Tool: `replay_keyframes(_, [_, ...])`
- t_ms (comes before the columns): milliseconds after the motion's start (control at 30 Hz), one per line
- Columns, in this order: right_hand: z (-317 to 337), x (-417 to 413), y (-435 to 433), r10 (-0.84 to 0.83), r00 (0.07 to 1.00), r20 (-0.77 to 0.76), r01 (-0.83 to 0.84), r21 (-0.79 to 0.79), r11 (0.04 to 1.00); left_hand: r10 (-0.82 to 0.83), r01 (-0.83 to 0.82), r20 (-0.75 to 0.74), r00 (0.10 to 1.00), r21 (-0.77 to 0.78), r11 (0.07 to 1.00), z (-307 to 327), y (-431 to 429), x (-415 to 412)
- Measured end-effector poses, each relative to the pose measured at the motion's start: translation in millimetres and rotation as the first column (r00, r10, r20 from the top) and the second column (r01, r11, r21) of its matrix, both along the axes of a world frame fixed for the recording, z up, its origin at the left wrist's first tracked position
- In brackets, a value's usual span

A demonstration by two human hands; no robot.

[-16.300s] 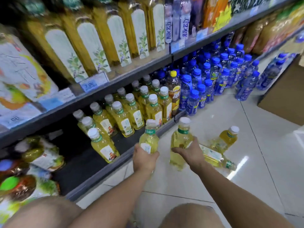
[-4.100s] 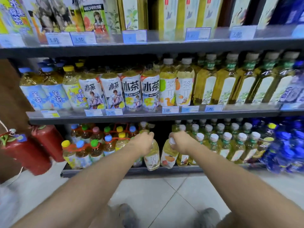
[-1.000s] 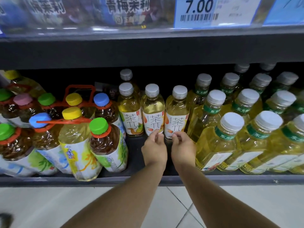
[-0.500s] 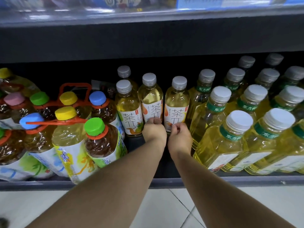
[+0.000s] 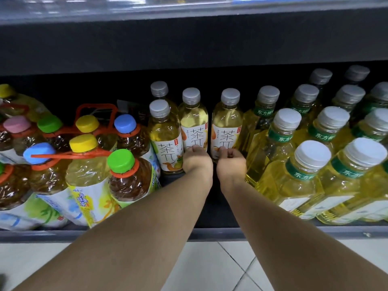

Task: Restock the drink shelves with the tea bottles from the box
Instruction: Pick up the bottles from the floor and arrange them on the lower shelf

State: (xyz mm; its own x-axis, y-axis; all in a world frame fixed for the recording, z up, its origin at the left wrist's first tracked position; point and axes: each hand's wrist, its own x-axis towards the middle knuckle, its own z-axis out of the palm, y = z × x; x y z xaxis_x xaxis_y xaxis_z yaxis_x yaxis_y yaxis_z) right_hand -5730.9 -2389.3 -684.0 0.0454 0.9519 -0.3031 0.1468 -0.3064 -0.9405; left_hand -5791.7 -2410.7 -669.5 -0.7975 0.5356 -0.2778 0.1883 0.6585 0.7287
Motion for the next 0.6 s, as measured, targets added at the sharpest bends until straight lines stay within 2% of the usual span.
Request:
replay_keyframes(33, [1.3, -1.3, 1.8, 0.019, 1.000, 0.001, -0.019, 0.000, 1.000, 0.022, -0.025, 0.074, 0.997, 0.049, 0.998, 3.2, 1.4, 0.3])
replay_keyframes(67, [0.1, -2.6, 3.2, 0.046, 0.999, 0.001, -0.046, -0.006, 0.999, 0.106, -0.130, 0.194, 0.975, 0.115, 0.985, 5.2, -0.2, -0.4])
replay_keyframes(100, [-0.3, -3.0, 3.3, 0.083, 0.997, -0.004, -0.083, -0.027, 0.996, 0.143, -0.183, 0.246, 0.959, 0.148, 0.972, 3.6, -2.8, -2.3])
replay_keyframes(200, [-1.6, -0.4, -2.4, 0.179, 0.984, -0.007, -0.178, -0.115, 0.977, 0.046, -0.058, 0.088, 0.995, 0.144, 0.988, 8.7, -19.6, 3.7])
replay_keyframes(267, [6.5, 7.6, -13.6, 0.289, 0.952, 0.102, -0.277, -0.115, 0.954, -0.032, 0.027, 0.036, 0.999, 0.122, 0.992, 11.7, -36.0, 8.7])
replay_keyframes(400, [45.5, 24.4, -54.9, 0.527, 0.806, 0.269, -0.498, -0.171, 0.850, -0.174, 0.174, 0.003, 0.985, 0.022, 0.985, 35.8, -91.0, 20.2])
replay_keyframes(600, [132.3, 39.6, -140.4, 0.697, 0.596, 0.399, -0.702, -0.163, 0.693, -0.253, 0.254, -0.077, 0.964, 0.002, 0.967, 109.5, -199.2, 18.8])
